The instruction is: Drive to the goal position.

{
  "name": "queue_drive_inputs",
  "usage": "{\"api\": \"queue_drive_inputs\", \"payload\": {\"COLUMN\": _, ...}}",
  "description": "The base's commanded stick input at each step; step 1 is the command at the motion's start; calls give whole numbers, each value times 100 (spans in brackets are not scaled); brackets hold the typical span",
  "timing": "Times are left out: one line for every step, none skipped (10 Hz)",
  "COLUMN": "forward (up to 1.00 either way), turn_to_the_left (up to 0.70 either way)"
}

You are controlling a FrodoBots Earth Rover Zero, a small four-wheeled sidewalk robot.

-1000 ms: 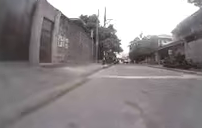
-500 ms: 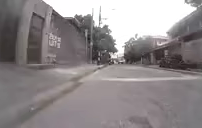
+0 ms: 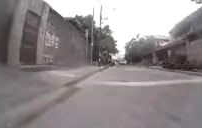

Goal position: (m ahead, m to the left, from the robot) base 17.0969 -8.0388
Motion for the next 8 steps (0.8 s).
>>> {"api": "queue_drive_inputs", "payload": {"forward": 100, "turn_to_the_left": 0}}
{"api": "queue_drive_inputs", "payload": {"forward": 100, "turn_to_the_left": 0}}
{"api": "queue_drive_inputs", "payload": {"forward": 100, "turn_to_the_left": 0}}
{"api": "queue_drive_inputs", "payload": {"forward": 100, "turn_to_the_left": 0}}
{"api": "queue_drive_inputs", "payload": {"forward": 100, "turn_to_the_left": 0}}
{"api": "queue_drive_inputs", "payload": {"forward": 100, "turn_to_the_left": 0}}
{"api": "queue_drive_inputs", "payload": {"forward": 100, "turn_to_the_left": 0}}
{"api": "queue_drive_inputs", "payload": {"forward": 100, "turn_to_the_left": -28}}
